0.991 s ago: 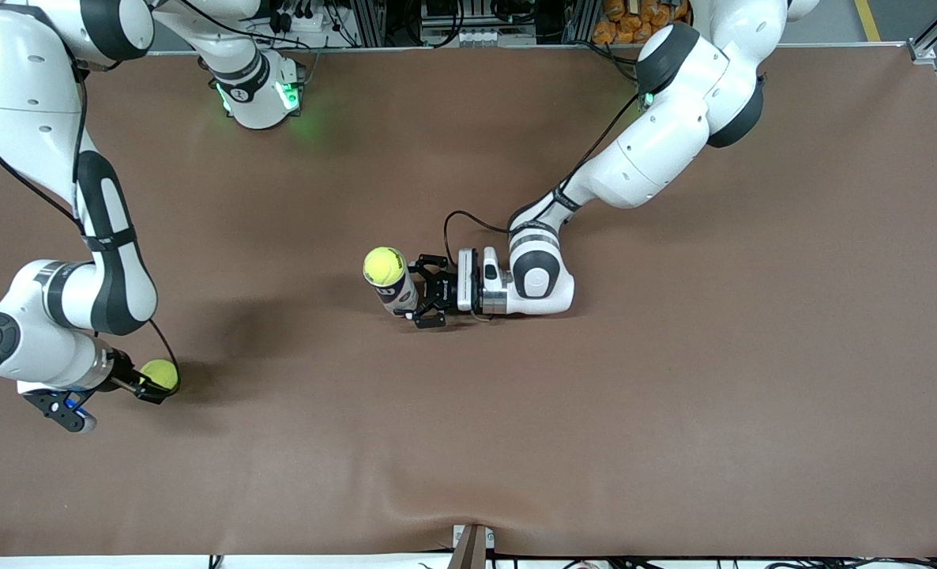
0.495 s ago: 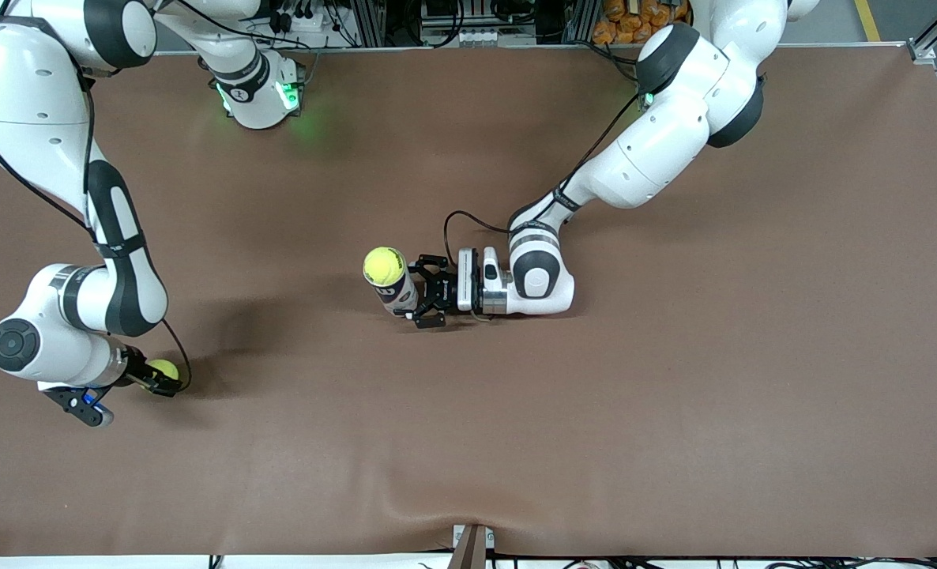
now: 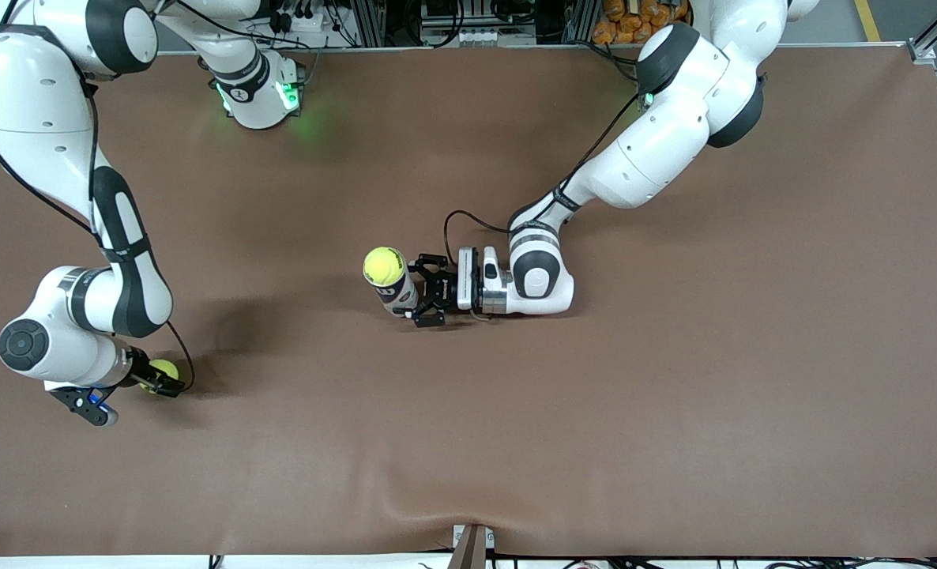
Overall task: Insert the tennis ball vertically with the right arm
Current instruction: 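Grasp the second tennis ball with the right gripper, then carry the second ball to the can opening with the right gripper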
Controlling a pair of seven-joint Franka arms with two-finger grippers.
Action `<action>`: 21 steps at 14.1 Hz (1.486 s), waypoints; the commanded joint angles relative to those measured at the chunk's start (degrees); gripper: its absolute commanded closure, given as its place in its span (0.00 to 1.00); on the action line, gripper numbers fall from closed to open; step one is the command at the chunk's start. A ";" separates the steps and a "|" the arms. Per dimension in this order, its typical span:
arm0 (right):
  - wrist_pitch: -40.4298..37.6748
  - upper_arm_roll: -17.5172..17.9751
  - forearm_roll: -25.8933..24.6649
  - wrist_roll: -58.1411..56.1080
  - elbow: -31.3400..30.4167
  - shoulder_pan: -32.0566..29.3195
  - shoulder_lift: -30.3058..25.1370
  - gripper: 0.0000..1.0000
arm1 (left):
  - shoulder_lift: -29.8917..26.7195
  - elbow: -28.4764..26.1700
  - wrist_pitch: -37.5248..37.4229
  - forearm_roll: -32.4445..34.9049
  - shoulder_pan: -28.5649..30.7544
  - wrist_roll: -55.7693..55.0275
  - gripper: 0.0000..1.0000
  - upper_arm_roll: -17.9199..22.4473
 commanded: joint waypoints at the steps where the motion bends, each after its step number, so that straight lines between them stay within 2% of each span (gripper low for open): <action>1: 2.15 0.89 -0.93 -0.65 0.29 -1.27 0.64 0.00 | 0.27 0.04 -1.22 -2.15 -0.45 2.14 0.03 0.40; 2: 2.68 0.89 -0.93 -0.66 0.29 -1.44 0.90 0.03 | 0.36 0.04 -1.22 -2.15 -0.45 2.14 0.04 0.40; 3: 2.78 0.89 -1.02 -0.83 0.29 -1.53 0.99 0.30 | 0.27 0.04 -1.22 -2.15 -0.45 2.14 0.04 0.40; 4: 2.69 0.89 -1.02 -1.96 0.38 -1.53 0.99 0.49 | 0.36 0.04 -1.22 -2.06 -0.45 2.14 0.05 0.40; 5: 2.60 0.89 -0.94 -2.84 0.46 -1.53 0.99 0.53 | 0.36 0.04 -1.22 -2.15 -0.54 2.14 0.06 0.40; 10: 1.64 0.89 -0.93 -3.29 0.55 -1.18 -0.67 0.51 | 0.36 0.04 -1.22 -1.89 -0.45 2.14 0.06 0.40; 21: -11.27 1.68 -0.32 -3.73 0.73 2.42 -11.12 0.51 | 0.36 0.04 -1.22 -2.06 -0.54 2.14 0.06 0.40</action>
